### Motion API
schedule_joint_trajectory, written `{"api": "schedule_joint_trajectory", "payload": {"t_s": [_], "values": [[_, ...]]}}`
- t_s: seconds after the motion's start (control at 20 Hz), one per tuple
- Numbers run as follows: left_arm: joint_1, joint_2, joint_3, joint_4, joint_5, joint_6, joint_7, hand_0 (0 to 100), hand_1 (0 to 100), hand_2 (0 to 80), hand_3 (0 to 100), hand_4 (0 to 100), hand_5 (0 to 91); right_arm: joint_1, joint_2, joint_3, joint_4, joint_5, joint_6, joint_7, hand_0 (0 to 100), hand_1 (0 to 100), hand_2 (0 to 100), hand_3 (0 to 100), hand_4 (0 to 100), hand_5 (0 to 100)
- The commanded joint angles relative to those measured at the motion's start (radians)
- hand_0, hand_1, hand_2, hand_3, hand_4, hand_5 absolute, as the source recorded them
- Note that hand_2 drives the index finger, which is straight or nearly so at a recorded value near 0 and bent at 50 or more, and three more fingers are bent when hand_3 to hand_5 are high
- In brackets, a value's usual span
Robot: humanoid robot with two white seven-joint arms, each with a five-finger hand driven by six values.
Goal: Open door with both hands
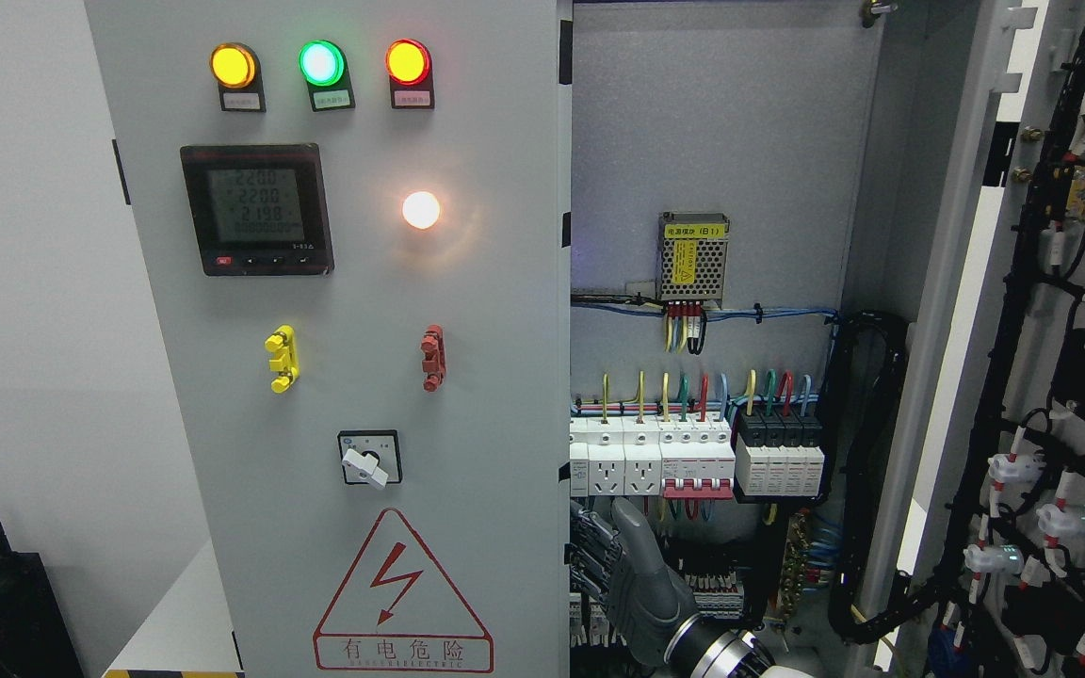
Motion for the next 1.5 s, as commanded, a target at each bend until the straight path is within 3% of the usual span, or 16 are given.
{"api": "schedule_joint_trajectory", "payload": {"t_s": [0.0,0.25,0.4,0.75,0.85,1.3,1.45], "values": [[0.0,0.0,0.0,0.0,0.0,0.002,0.0,0,0,0.0,0,3,0.0,-0.003,-0.006,-0.001,0.011,-0.009,0.001,0.011,0,0,0,0,0,0],[0.0,0.0,0.0,0.0,0.0,0.002,0.0,0,0,0.0,0,3,0.0,-0.003,-0.006,-0.001,0.009,-0.01,0.001,0.012,0,0,0,0,0,0],[0.0,0.0,0.0,0.0,0.0,0.001,0.0,0,0,0.0,0,3,0.0,-0.003,-0.006,-0.001,0.009,-0.01,0.001,0.043,0,0,0,0,0,0],[0.0,0.0,0.0,0.0,0.0,0.001,0.0,0,0,0.0,0,3,0.0,-0.005,-0.011,-0.001,0.009,-0.01,0.001,0.047,0,0,0,0,0,0],[0.0,0.0,0.0,0.0,0.0,0.001,0.0,0,0,0.0,0,3,0.0,-0.003,-0.011,0.001,0.009,-0.01,0.001,0.075,0,0,0,0,0,0],[0.0,0.0,0.0,0.0,0.0,0.001,0.0,0,0,0.0,0,3,0.0,0.0,-0.012,-0.001,0.003,-0.012,0.0,0.086,0,0,0,0,0,0],[0.0,0.0,0.0,0.0,0.0,0.001,0.0,0,0,0.0,0,3,0.0,0.004,-0.011,0.001,-0.001,-0.012,0.0,0.129,0,0,0,0,0,0]]}}
